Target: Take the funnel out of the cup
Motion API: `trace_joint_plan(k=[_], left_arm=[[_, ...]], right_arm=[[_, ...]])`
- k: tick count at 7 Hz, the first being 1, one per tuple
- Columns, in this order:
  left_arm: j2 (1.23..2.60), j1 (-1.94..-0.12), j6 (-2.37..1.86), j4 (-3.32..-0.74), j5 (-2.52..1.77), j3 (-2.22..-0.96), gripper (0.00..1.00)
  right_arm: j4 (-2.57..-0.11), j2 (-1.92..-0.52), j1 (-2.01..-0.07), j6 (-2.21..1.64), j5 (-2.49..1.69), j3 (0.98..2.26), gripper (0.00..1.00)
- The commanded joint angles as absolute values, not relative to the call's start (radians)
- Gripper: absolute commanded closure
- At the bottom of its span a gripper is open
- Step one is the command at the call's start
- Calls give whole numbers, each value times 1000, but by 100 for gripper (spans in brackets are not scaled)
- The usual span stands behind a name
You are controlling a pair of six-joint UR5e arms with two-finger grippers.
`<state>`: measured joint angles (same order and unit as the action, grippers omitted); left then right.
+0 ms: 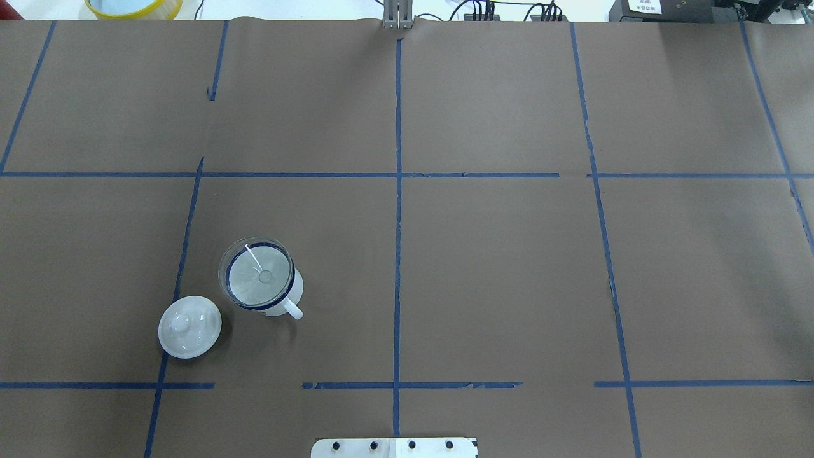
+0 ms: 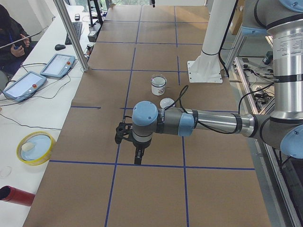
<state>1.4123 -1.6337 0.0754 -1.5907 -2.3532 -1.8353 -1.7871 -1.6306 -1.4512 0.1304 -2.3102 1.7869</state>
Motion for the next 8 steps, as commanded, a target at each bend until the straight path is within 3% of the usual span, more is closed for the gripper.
trace_joint_plan(k=[1, 3, 4, 6, 8], left_arm=[[1413, -1634, 115, -1591, -2352, -1845, 0], [1416, -1632, 117, -1586, -2352, -1848, 0], [1451, -1634, 94, -1597, -2342, -1900, 0], [1582, -1634, -56, -1624, -2345, -1856, 0], [1560, -1638, -87, -1678, -2353, -1859, 0]], right_arm=[[-1787, -1631, -1451, 130, -2310, 1786, 0], [-1787, -1631, -1451, 130, -2310, 1787, 0], [-1787, -1631, -1451, 130, -2310, 1786, 0], [-1787, -1631, -1451, 130, -2310, 1787, 0], [-1787, -1629, -1451, 130, -2310, 1787, 0]])
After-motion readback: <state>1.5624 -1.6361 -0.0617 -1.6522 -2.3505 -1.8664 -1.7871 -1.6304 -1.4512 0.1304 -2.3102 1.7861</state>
